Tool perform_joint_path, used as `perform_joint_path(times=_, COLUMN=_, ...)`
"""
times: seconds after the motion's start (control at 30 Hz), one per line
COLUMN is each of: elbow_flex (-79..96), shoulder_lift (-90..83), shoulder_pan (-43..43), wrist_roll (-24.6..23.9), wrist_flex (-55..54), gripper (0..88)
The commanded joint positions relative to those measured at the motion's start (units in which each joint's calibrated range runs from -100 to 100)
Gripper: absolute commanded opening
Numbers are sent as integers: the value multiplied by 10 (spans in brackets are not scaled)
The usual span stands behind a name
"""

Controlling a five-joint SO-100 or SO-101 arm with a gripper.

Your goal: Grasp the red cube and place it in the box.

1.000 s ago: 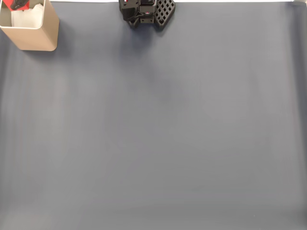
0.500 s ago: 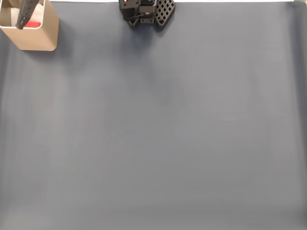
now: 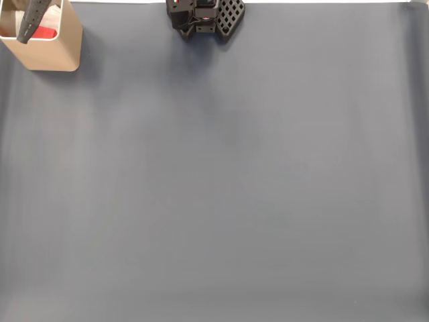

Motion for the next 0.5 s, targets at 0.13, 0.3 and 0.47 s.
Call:
perform_joint_path(times=0.13, elbow_flex=-6, shoulder_lift=-33, shoulder_pan=-15, wrist_roll=-3, wrist_flex=-4, gripper=441)
perform_joint_path(times=0.3, elbow_flex=-6, shoulder_lift=-41, shoulder_pan=-21, wrist_roll=-8, wrist_flex=5, gripper=441)
perform_joint_path(times=0.47, elbow_flex=-12, shoulder_lift=-43, shoulder_pan=-25, wrist_roll=-11, wrist_flex=10, gripper=349)
